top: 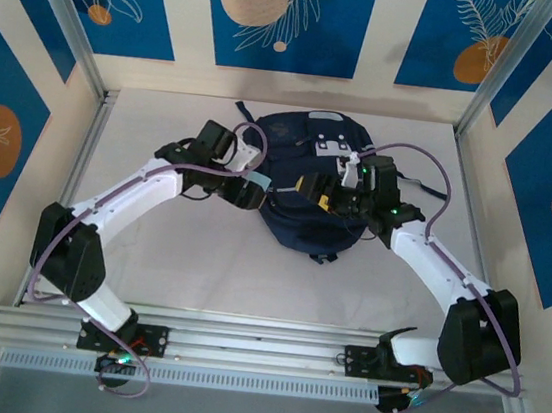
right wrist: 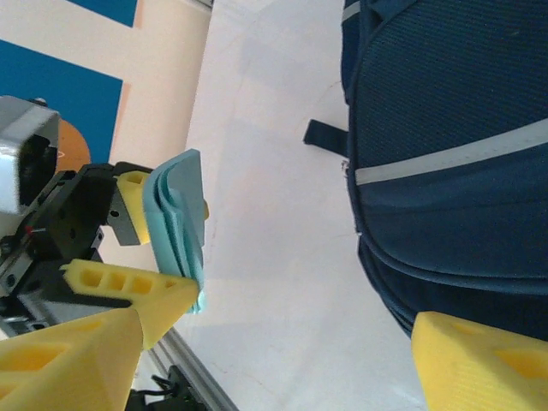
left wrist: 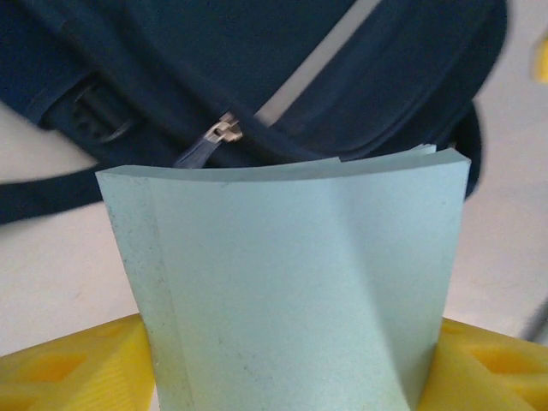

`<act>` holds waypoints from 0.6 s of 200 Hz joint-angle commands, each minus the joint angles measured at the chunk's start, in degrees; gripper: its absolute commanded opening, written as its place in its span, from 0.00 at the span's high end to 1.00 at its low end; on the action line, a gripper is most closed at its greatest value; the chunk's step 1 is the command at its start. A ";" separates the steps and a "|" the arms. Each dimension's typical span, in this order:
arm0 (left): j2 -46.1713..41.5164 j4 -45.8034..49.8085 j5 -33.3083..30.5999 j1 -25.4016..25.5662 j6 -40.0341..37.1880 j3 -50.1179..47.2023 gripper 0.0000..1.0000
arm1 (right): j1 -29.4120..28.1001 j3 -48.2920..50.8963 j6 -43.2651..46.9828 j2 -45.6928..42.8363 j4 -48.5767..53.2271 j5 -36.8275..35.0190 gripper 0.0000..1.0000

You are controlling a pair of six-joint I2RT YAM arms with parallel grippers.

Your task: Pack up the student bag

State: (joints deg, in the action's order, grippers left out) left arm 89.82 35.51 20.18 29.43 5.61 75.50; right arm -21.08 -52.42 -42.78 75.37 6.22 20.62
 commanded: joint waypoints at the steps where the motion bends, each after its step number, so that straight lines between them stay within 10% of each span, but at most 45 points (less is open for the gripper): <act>1: -0.79 -3.78 8.34 0.77 0.11 0.26 0.29 | -1.10 -2.29 -1.31 0.94 -3.19 4.11 0.19; 120: 3.69 -1.61 11.17 5.85 -1.30 3.75 0.30 | -4.40 -1.29 -4.60 4.26 -11.35 8.83 0.41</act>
State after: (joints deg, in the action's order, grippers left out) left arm 92.68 32.34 29.82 34.22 5.48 76.79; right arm -24.97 -53.47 -46.50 78.98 -2.72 27.22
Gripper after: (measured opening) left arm 0.700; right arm 0.625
